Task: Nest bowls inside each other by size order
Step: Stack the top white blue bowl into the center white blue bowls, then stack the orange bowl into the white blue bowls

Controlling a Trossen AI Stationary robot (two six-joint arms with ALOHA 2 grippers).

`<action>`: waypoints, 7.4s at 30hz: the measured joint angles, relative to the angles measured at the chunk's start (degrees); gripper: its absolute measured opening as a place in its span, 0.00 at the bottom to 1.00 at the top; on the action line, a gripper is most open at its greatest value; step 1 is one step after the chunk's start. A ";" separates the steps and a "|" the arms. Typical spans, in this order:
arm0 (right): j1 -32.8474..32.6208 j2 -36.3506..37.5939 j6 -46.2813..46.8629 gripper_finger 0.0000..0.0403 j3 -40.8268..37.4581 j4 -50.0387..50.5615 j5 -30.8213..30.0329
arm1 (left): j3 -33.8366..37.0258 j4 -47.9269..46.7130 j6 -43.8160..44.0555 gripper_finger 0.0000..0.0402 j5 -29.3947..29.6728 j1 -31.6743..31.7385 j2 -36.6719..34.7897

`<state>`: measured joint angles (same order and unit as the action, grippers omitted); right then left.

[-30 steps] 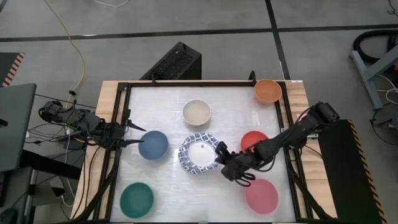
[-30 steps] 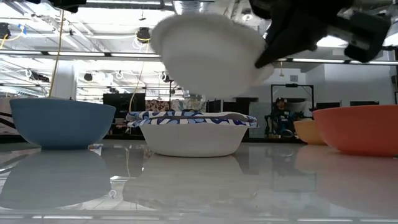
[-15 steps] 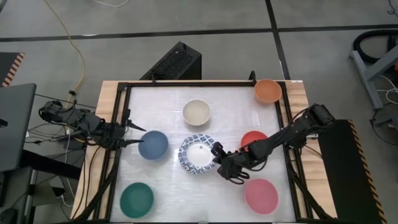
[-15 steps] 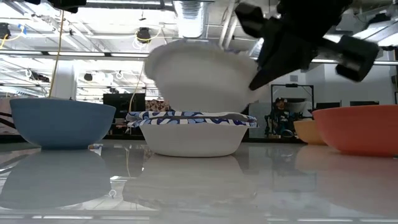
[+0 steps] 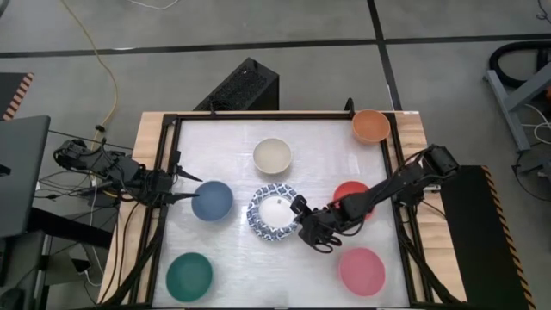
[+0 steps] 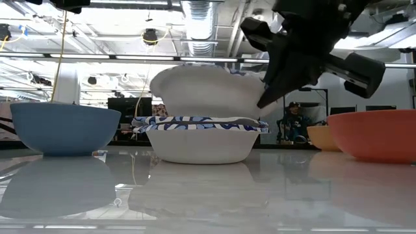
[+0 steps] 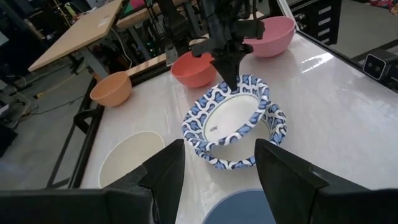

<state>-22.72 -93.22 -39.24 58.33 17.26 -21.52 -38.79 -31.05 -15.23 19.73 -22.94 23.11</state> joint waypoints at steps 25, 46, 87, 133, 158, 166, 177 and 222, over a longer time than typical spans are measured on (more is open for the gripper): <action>2.70 -0.25 5.37 0.09 0.00 -0.49 3.61 | 0.00 -0.07 0.01 0.46 -0.02 0.00 0.00; 2.99 -0.25 14.45 0.24 0.00 -4.27 3.47 | 0.00 -0.42 0.49 0.46 -0.02 0.00 -0.02; 1.24 -0.19 28.81 0.38 2.97 -0.85 5.20 | 0.00 -2.14 3.92 0.46 -0.09 0.00 0.00; 9.88 -0.67 56.15 0.34 3.28 -7.59 -14.43 | 1.54 -2.45 19.46 0.46 6.31 0.00 1.16; 14.64 16.45 76.82 0.34 11.93 36.90 -24.88 | 5.95 -4.44 39.95 0.46 4.39 6.81 3.47; 19.20 16.04 93.55 0.34 11.63 53.67 -24.91 | 5.95 -4.46 37.04 0.46 -2.18 14.83 7.38; 32.19 15.15 93.39 0.34 6.80 59.82 -21.45 | 5.92 -4.46 33.69 0.46 -5.29 19.55 12.23; 69.56 15.15 38.87 0.37 -5.72 31.29 6.59 | -6.10 -10.67 29.57 0.46 -6.84 20.52 12.52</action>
<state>46.84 -78.06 -0.37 52.60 48.55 -14.93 -44.88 -41.71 14.34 12.89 -2.42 35.64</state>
